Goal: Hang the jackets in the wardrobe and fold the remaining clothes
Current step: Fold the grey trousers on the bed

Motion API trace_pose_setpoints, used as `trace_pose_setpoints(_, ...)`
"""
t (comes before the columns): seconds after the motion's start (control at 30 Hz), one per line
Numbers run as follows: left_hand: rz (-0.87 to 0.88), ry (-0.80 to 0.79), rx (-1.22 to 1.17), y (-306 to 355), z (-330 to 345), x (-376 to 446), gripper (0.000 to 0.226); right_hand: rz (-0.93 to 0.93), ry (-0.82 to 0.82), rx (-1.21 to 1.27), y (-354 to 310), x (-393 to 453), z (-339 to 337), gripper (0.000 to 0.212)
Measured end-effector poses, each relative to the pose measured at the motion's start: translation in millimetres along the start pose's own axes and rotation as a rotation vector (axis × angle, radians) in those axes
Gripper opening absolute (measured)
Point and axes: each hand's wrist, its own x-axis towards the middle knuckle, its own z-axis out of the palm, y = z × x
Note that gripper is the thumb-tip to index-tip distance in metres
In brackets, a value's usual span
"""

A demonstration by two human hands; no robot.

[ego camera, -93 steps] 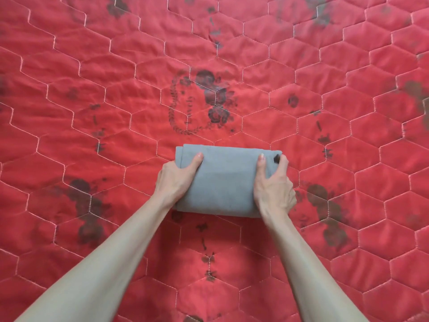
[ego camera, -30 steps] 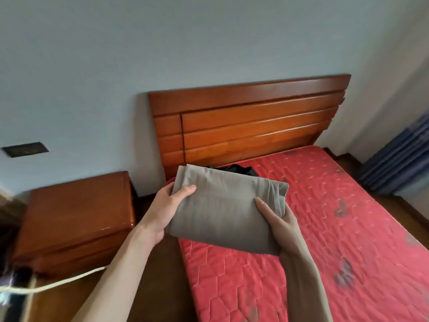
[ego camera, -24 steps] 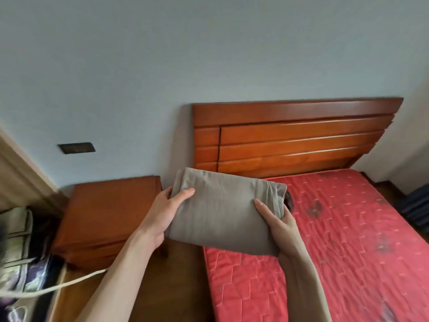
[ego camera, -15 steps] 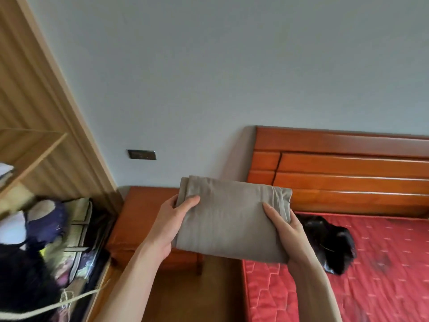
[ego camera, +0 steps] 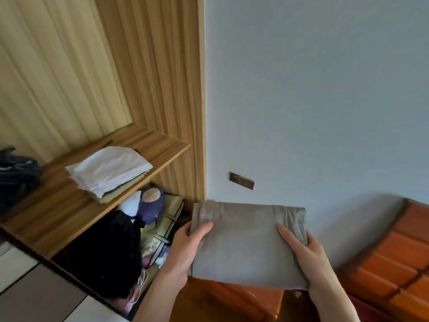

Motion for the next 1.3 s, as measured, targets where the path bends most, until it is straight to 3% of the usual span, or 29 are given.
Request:
trace_pose_setpoints(0.1, 0.018, 0.101, -0.031, 12, -19, 21, 0.030, 0.004, -0.105, -0.050, -14, 41, 41, 0.051)
trace_pose_setpoints(0.17, 0.009, 0.199, -0.058, 19, -32, 36, 0.039, -0.007, -0.183, -0.087, -25, 67, 69, 0.047)
trace_pose_setpoints(0.3, 0.037, 0.372, -0.114, 43, -52, 61, 0.028, -0.084, -0.313, -0.137, -50, 111, 121, 0.039)
trace_pose_setpoints(0.53, 0.092, 0.659, -0.258, 68, -59, 85, 0.020, -0.242, -0.425, -0.292, -72, 169, 198, 0.046)
trace_pose_setpoints(0.77, 0.159, 0.967, -0.355, 82, -82, 95, 0.025, -0.335, -0.595, -0.334, -81, 204, 270, 0.047)
trace_pose_setpoints(1.0, 0.265, 0.982, -0.209, 96, -125, 110, 0.033, -0.365, -0.667, -0.306, -93, 210, 342, 0.045)
trace_pose_setpoints(1.13, 0.323, 1.030, -0.200, 112, -156, 125, 0.025, -0.361, -0.694, -0.296, -109, 205, 379, 0.041)
trace_pose_setpoints(1.3, 0.348, 1.050, -0.173, 129, -196, 152, 0.032, -0.429, -0.721, -0.351, -120, 207, 424, 0.059)
